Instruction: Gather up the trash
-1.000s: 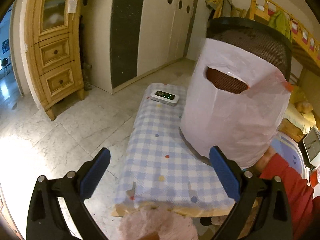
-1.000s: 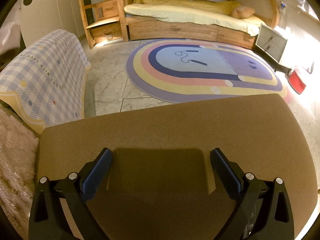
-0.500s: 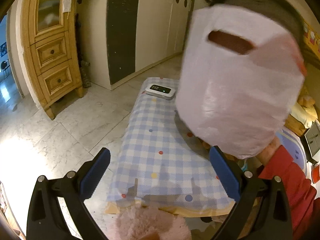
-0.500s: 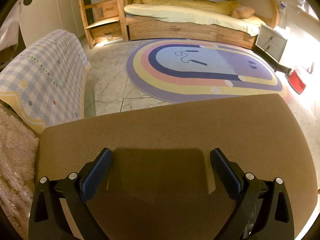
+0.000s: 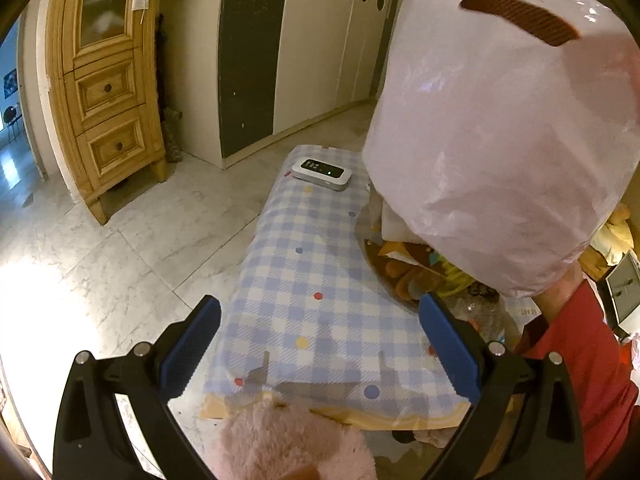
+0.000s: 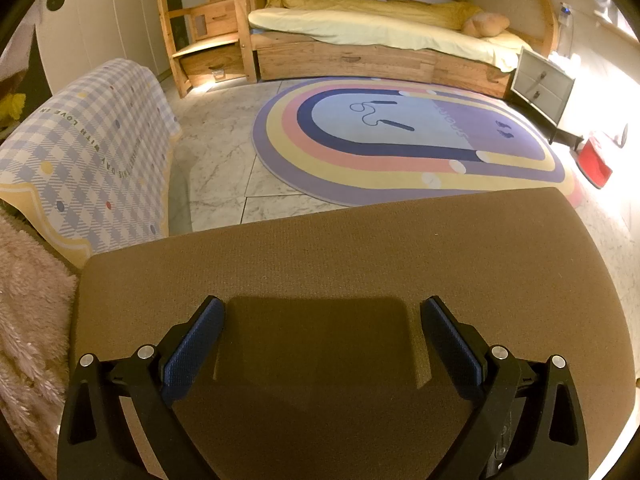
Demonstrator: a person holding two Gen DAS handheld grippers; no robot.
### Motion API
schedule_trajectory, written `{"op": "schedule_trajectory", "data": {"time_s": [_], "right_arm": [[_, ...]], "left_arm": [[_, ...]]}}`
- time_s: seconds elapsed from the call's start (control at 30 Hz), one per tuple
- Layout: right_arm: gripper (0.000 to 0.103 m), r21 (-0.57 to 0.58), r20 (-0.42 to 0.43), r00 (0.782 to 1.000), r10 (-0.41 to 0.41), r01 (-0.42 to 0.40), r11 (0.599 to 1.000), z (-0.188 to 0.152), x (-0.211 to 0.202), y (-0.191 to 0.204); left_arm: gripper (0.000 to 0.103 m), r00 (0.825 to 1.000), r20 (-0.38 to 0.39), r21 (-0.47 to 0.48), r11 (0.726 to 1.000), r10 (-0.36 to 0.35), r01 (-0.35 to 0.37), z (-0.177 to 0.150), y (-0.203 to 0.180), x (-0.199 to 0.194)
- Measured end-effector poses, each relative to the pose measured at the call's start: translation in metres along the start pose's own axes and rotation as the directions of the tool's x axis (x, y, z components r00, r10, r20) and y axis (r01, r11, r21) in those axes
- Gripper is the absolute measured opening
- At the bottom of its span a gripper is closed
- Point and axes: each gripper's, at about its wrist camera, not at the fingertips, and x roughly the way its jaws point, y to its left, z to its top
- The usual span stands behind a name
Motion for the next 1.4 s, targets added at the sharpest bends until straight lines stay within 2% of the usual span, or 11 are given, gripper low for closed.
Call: {"op": "schedule_trajectory", "data": {"time_s": [0.5, 0.7, 1.03, 1.2, 1.4], "right_arm": [[0.097, 0.0, 0.0, 1.0, -0.001, 0.001, 1.0, 0.0, 0.0, 0.0], [0.097, 0.0, 0.0, 1.0, -0.001, 0.001, 1.0, 0.0, 0.0, 0.0], [0.097, 0.0, 0.0, 1.0, -0.001, 0.001, 1.0, 0.0, 0.001, 0.0], [0.097, 0.001, -0.001, 1.0, -0.001, 0.001, 1.0, 0.0, 0.001, 0.0], [0.097, 0.001, -0.001, 1.0, -0.002, 0.002, 1.0, 0.0, 0.001, 0.001]], "left_arm": [[0.096, 1.0, 0.021, 0.021, 1.0, -0.006, 0.005, -0.004, -0.004, -0.01], [0.096, 1.0, 0.002, 0.048, 0.998, -0.028, 0.028, -0.005, -0.011, 0.002], [0.096, 0.998, -0.03, 0.133, 0.989, -0.054, 0.057, -0.006, -0.045, 0.026], [0.096, 0.997, -0.071, 0.174, 0.983, -0.04, 0.052, -0.013, -0.052, 0.043], [0.096, 0.999, -0.043, 0.186, 0.983, 0.017, -0.009, -0.014, -0.047, 0.056]]}}
